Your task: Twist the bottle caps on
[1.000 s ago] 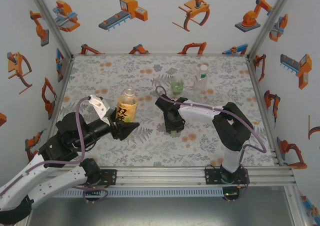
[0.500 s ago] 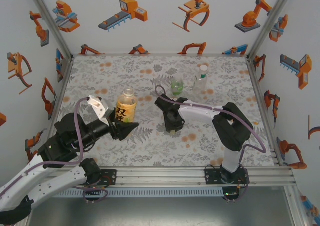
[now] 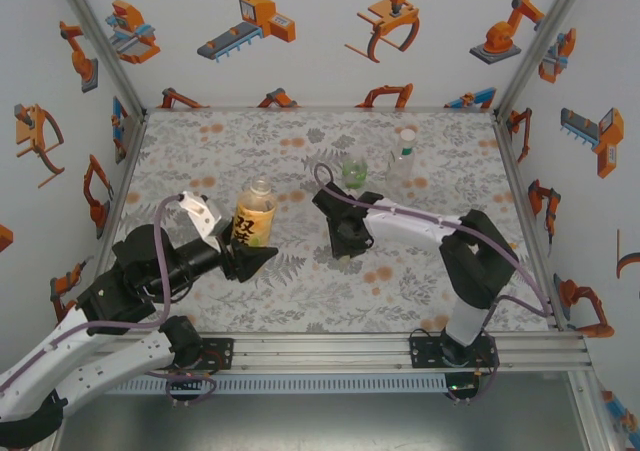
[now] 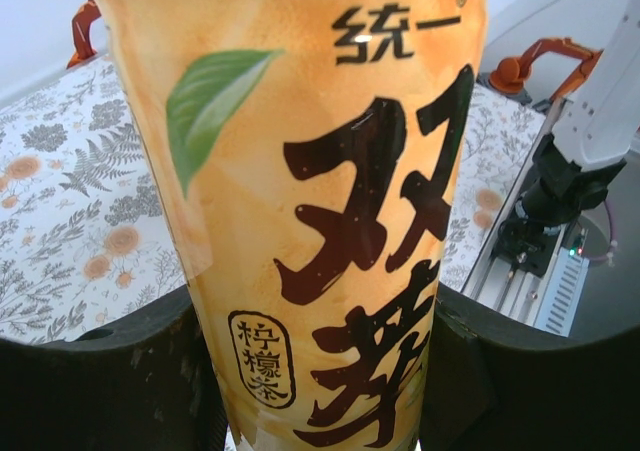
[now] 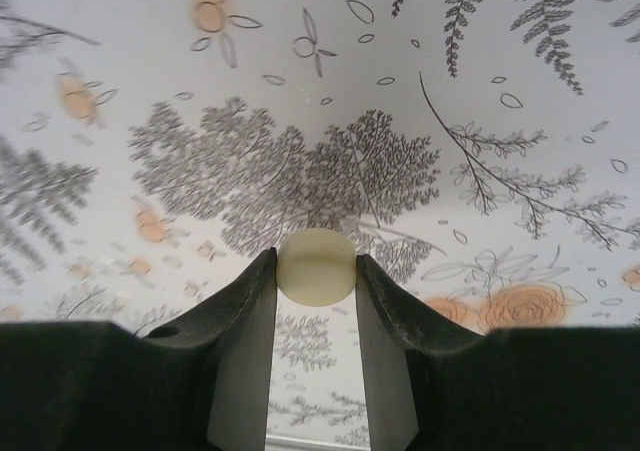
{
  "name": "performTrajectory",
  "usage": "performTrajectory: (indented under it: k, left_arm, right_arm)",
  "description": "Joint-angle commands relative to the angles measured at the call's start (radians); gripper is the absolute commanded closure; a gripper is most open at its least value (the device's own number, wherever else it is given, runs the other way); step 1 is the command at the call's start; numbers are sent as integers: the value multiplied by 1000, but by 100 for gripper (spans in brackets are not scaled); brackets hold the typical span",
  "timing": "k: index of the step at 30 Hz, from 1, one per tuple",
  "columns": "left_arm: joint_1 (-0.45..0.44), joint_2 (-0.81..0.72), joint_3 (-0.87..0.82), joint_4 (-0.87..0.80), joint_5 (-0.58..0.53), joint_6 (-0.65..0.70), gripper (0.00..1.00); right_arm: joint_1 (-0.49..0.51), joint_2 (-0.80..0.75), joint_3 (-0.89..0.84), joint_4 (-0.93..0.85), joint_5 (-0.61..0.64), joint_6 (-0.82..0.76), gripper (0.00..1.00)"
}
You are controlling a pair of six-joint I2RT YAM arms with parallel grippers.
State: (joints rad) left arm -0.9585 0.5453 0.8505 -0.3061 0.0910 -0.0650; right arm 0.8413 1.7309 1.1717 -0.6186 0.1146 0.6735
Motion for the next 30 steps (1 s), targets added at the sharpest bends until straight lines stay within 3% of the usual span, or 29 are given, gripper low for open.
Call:
performTrajectory:
  k: [1, 8, 15, 19, 25, 30]
  left_arm:
    - [6, 31, 12, -35, 65, 64, 100]
    - [7, 120, 51, -134, 158, 203, 100]
    - [4, 190, 64, -163, 239, 306, 100]
    - [3, 213, 67, -188, 280, 364, 100]
    - [0, 265, 101, -268, 311, 430, 100]
    - [-18, 306, 136, -318, 291, 467, 100]
  right_arm:
    - [1, -117, 4, -18, -10, -38, 75]
    - [1, -354, -3, 26, -125, -187, 83]
    - [1, -623, -63, 197, -292, -361, 89]
    - [1, -740, -75, 262, -384, -441, 88]
    - [1, -797, 15, 158, -619, -659, 86]
    - [1, -794, 92, 78, -707, -746, 86]
